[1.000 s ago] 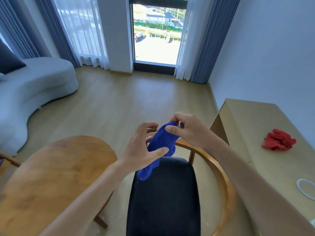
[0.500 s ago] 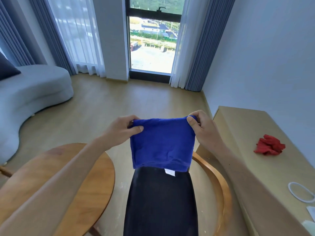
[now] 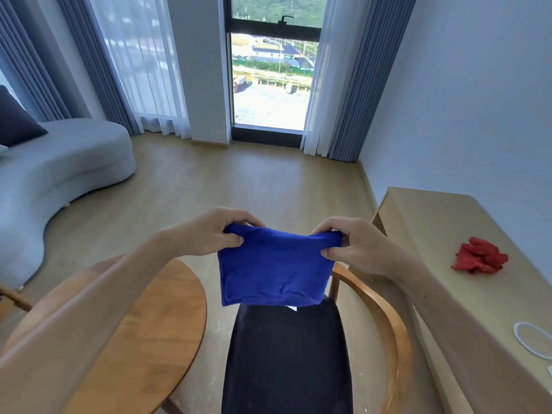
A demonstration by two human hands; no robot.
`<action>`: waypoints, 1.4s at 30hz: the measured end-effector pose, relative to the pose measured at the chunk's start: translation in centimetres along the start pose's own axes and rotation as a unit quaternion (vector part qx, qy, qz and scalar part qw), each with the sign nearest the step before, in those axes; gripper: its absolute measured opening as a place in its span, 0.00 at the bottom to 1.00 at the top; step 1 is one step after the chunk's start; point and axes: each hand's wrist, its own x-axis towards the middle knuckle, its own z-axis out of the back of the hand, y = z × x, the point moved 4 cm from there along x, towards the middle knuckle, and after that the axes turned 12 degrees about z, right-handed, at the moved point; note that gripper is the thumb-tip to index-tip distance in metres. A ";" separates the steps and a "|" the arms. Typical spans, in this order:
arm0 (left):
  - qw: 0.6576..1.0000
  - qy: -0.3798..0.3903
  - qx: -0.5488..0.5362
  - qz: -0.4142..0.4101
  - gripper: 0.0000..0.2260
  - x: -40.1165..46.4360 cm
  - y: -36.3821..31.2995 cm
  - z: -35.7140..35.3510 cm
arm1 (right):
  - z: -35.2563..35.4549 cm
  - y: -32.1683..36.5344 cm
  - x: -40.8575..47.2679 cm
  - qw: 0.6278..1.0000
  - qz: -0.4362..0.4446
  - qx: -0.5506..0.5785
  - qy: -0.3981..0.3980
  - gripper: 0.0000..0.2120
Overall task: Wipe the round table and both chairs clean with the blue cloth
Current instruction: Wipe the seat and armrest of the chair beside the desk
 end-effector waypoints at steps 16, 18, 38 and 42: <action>0.960 -0.132 0.069 -0.237 0.20 0.6 -5.2 -1.8 | -0.2 1.6 2.2 0.988 0.109 0.095 0.045 0.12; 0.957 -0.126 0.022 -0.261 0.21 0.4 -5.7 -1.8 | -0.7 1.6 2.2 0.979 0.094 0.164 0.071 0.10; 0.901 -0.142 -0.400 0.085 0.27 4.5 2.2 -15.6 | -8.6 -6.7 -4.8 0.957 -0.101 0.267 -0.060 0.28; 0.923 -0.042 -0.337 0.182 0.27 6.5 7.4 -20.0 | -13.5 -10.8 -7.4 0.949 -0.192 0.237 -0.078 0.23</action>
